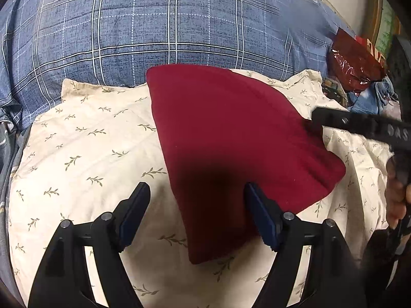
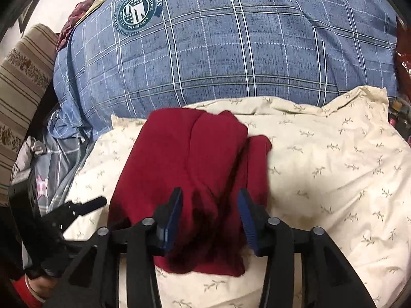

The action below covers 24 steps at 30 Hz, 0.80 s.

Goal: Fold small clothes

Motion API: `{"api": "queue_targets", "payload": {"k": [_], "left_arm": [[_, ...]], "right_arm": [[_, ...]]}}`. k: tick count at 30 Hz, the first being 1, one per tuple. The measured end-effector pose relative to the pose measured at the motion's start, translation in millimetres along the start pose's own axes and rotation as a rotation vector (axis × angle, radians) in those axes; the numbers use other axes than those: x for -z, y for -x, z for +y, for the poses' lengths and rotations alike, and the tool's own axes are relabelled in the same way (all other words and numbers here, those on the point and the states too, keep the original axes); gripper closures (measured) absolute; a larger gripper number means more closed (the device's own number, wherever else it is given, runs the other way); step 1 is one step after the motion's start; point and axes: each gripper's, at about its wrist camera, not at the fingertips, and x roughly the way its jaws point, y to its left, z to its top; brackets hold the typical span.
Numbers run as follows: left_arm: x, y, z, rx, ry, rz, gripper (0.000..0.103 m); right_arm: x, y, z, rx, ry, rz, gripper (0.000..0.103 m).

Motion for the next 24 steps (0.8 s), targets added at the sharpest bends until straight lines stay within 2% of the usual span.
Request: {"api": "queue_targets", "payload": {"k": [6, 7, 9, 13, 15, 18, 21, 23, 24], "left_arm": [[0.2, -1.3, -0.1, 0.003, 0.002, 0.002, 0.026], [0.0, -1.4, 0.0, 0.003, 0.003, 0.002, 0.026], [-0.3, -1.6, 0.5, 0.005, 0.003, 0.004, 0.026], [-0.6, 0.1, 1.9, 0.015, 0.011, 0.007, 0.026], [-1.1, 1.2, 2.8, 0.027, 0.02, 0.006, 0.026], [-2.0, 1.7, 3.4, 0.043, 0.028, 0.002, 0.026], [-2.9, 5.5, 7.9, 0.069, 0.055, -0.004, 0.026], [-5.0, 8.4, 13.5, 0.092, 0.086, -0.015, 0.026], [-6.5, 8.4, 15.6, 0.101, 0.1, -0.015, 0.026]], "right_arm": [[-13.2, -35.0, -5.6, 0.003, -0.06, 0.059, 0.058], [-14.1, -43.4, -8.1, -0.009, -0.075, 0.075, 0.062], [-13.0, -53.7, -8.8, -0.029, -0.073, 0.1, 0.079], [-11.5, -38.8, 1.4, 0.019, -0.002, 0.049, 0.093], [-10.2, -32.0, 0.5, 0.039, 0.006, 0.031, 0.094], [-3.7, -44.8, -2.3, 0.092, 0.025, 0.052, 0.096], [1.4, -45.1, -9.2, 0.066, -0.02, 0.046, 0.095], [-0.5, -37.4, -15.2, 0.027, -0.061, 0.036, 0.09], [-0.8, -34.7, -17.3, 0.018, -0.07, 0.031, 0.079]]}}
